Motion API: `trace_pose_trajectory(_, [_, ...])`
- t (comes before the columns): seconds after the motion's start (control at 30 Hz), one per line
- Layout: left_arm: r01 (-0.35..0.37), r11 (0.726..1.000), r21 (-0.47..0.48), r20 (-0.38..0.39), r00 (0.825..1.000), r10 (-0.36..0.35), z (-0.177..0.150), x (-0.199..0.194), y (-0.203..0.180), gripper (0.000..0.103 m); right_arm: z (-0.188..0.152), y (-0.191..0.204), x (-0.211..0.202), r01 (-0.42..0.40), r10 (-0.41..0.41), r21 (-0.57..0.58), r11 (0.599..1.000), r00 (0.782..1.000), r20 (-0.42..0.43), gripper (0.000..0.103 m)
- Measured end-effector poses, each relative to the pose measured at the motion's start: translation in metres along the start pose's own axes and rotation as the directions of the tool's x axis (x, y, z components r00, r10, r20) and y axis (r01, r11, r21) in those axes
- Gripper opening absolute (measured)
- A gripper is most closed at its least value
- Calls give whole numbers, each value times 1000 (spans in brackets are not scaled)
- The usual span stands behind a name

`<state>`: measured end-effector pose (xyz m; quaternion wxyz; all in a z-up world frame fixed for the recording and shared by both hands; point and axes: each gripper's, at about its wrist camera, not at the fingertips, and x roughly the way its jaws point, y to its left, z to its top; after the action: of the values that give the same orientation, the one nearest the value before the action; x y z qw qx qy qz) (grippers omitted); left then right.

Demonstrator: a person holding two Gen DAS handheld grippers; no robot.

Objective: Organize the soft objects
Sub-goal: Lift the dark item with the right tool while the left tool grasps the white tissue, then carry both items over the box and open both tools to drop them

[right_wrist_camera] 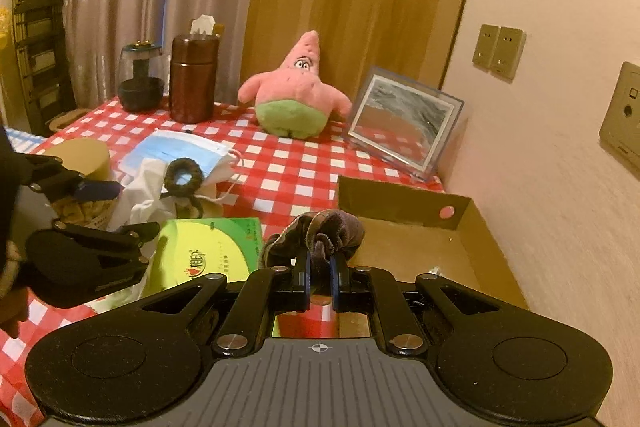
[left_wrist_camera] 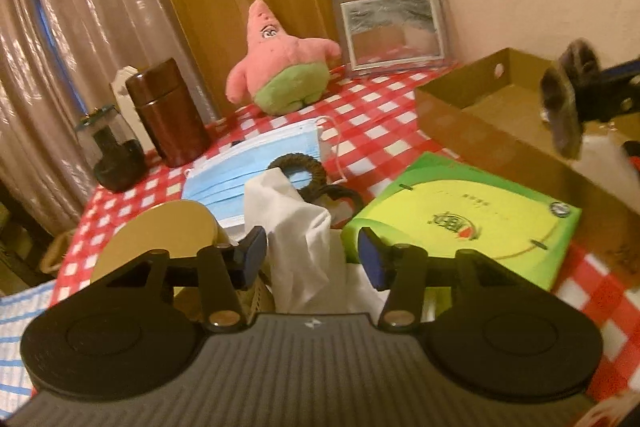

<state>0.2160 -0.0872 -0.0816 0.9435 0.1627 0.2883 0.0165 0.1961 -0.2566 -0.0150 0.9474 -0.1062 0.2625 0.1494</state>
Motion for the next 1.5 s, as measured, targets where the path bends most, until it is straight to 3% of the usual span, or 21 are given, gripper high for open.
trace_pose_trajectory(0.23, [-87,995,49,-29,996,88,2,15,-9,37,0,-5,-2,2,-2,14,1000,1000,3,9])
trace_pose_trajectory(0.4, [-101,992,72,-37,994,104,3,17,-13,11,1,-9,-5,9,-9,27,1000,1000,5,9])
trace_pose_trajectory(0.5, [-86,995,50,-26,996,87,4,5,-9,7,0,-13,-8,16,-16,40,999,1000,5,9])
trace_pose_trajectory(0.67, [36,993,-116,-22,999,-38,13,-25,18,6,3,-17,-18,24,-25,66,998,1000,17,9])
trace_pose_trajectory(0.8, [147,953,-264,6,989,-151,21,-55,45,5,5,-21,-29,26,-29,92,995,999,28,9])
trace_pose_trajectory(0.97, [261,904,-338,79,965,-249,36,-90,71,5,8,-28,-46,43,-49,121,992,998,43,9])
trace_pose_trajectory(1.23, [368,870,-328,173,929,-328,76,-126,85,5,8,-44,-74,79,-92,168,983,993,68,9])
trace_pose_trajectory(1.5, [472,844,-255,241,876,-417,128,-146,59,5,8,-75,-94,123,-144,209,970,986,88,9])
